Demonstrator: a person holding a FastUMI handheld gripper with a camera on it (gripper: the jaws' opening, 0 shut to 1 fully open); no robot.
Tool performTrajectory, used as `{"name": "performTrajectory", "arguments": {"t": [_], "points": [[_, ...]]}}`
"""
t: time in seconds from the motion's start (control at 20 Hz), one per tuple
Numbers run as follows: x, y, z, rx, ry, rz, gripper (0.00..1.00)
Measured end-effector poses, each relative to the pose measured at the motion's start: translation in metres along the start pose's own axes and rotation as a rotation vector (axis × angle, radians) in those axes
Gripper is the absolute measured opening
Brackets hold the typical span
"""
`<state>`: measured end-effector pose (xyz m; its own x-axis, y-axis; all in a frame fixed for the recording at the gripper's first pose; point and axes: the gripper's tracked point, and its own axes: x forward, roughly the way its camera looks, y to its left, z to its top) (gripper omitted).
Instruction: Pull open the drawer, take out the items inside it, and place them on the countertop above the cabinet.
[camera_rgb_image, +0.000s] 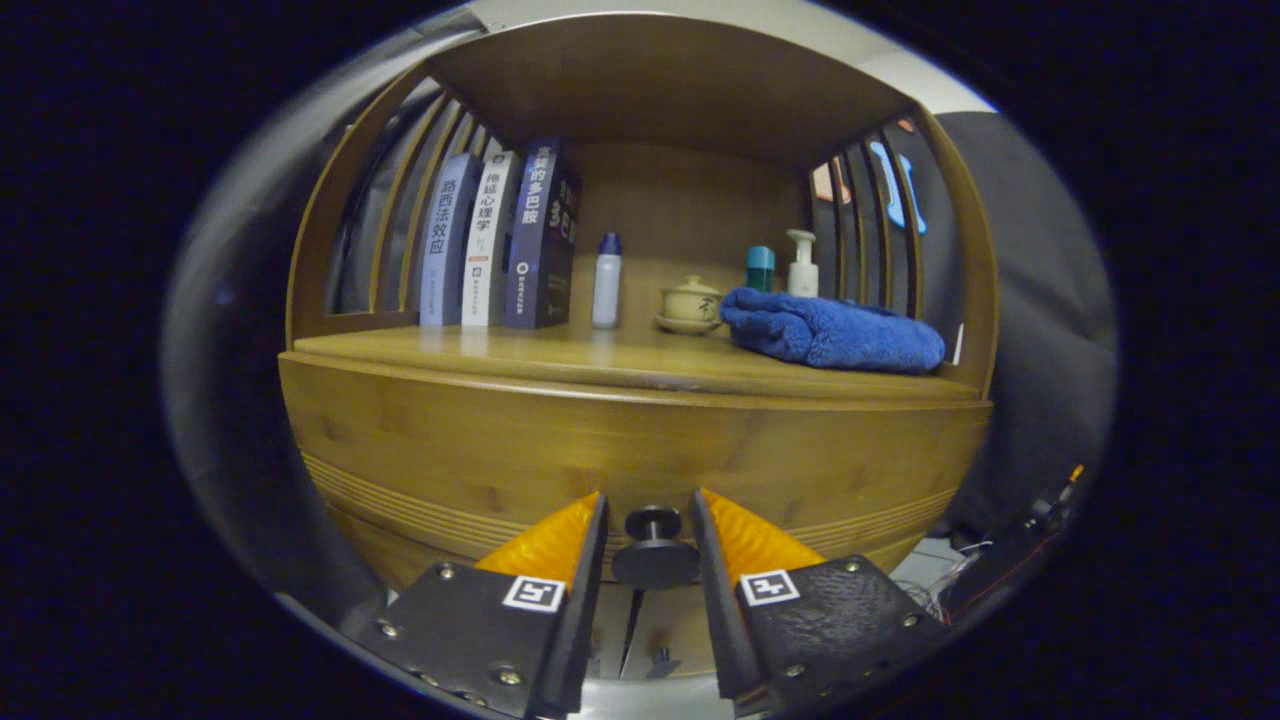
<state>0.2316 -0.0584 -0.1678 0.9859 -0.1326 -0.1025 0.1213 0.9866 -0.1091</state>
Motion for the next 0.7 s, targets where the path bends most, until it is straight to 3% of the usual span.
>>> {"name": "performTrajectory", "arguments": {"t": [0.25, 0.5, 0.7], "points": [[0.002, 0.001, -0.004, 0.091, 0.000, 0.036, 0.50], [0.010, -0.003, -0.014, 0.000, 0.028, 0.014, 0.52], [0.000, -0.004, -0.012, 0.078, 0.071, 0.037, 0.32]]}}
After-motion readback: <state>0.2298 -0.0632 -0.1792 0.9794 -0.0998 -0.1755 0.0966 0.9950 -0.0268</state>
